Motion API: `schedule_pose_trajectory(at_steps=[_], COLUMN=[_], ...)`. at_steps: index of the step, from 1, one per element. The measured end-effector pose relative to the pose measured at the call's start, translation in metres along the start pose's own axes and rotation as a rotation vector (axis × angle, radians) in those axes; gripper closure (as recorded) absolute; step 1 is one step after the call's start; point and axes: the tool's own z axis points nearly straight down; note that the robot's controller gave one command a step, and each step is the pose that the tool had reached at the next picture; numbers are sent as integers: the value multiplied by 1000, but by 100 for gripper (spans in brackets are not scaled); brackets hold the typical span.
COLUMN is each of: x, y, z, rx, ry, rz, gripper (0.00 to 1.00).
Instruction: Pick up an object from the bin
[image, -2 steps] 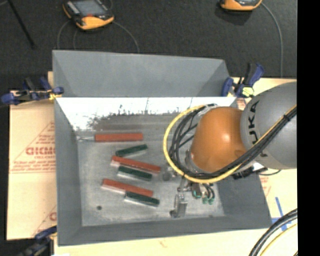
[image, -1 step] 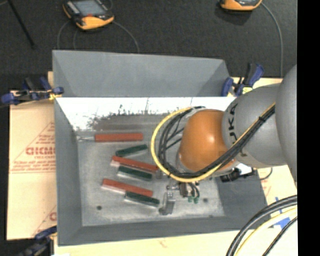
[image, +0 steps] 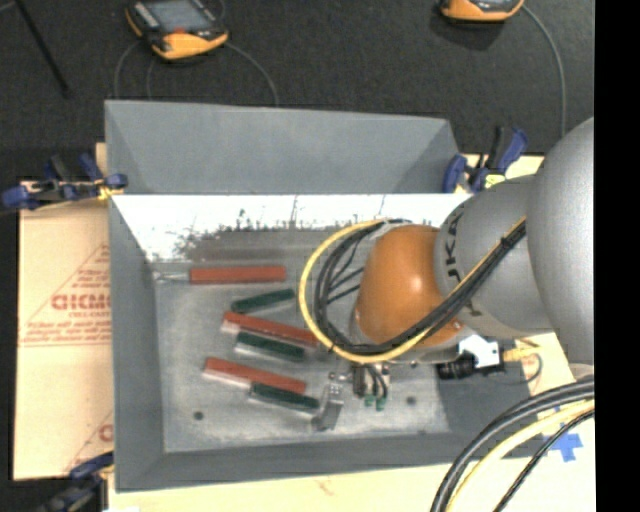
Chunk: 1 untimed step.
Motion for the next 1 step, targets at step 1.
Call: schedule_pose_trajectory(at_steps=[1], x=[10], y=[50], z=[27], rx=[0], ry=[0], rz=[-414], gripper=[100])
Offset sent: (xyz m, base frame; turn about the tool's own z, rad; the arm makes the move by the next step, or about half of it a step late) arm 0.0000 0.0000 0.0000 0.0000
